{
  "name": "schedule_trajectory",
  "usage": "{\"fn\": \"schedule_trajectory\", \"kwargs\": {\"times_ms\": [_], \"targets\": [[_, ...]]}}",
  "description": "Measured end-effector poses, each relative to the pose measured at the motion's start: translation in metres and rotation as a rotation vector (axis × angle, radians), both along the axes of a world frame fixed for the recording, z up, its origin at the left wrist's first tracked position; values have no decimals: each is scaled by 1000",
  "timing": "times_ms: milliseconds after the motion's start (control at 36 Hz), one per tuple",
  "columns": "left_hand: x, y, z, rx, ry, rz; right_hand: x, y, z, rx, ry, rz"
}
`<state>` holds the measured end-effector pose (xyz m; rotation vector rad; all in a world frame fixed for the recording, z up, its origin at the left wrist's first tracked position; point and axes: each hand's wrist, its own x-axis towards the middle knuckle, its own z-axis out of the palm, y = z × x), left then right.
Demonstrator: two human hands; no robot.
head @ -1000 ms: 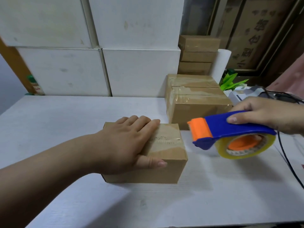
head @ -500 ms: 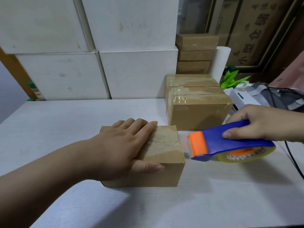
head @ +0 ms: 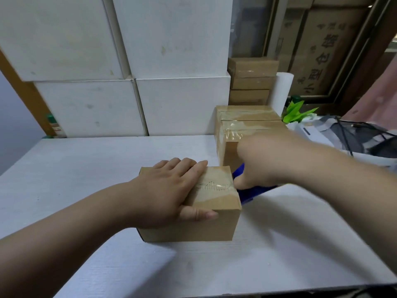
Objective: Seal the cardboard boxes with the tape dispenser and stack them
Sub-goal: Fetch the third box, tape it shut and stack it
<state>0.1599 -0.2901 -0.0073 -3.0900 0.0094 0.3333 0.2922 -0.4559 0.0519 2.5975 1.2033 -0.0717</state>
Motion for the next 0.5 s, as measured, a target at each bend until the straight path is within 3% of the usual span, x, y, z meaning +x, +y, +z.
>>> {"fn": "schedule_trajectory", "kwargs": {"times_ms": [167, 278, 389, 500], "targets": [[-6, 8, -4, -24, -78, 180, 8, -5, -1, 136, -83, -92], [-15, 19, 5, -29, -72, 324, 20, -12, -2, 406, -45, -174], [-22, 12, 10, -31, -59, 315, 21, -21, -1, 744, 217, -201], [-18, 0, -6, -72, -179, 390, 6, -27, 2, 1046, 673, -226]]}}
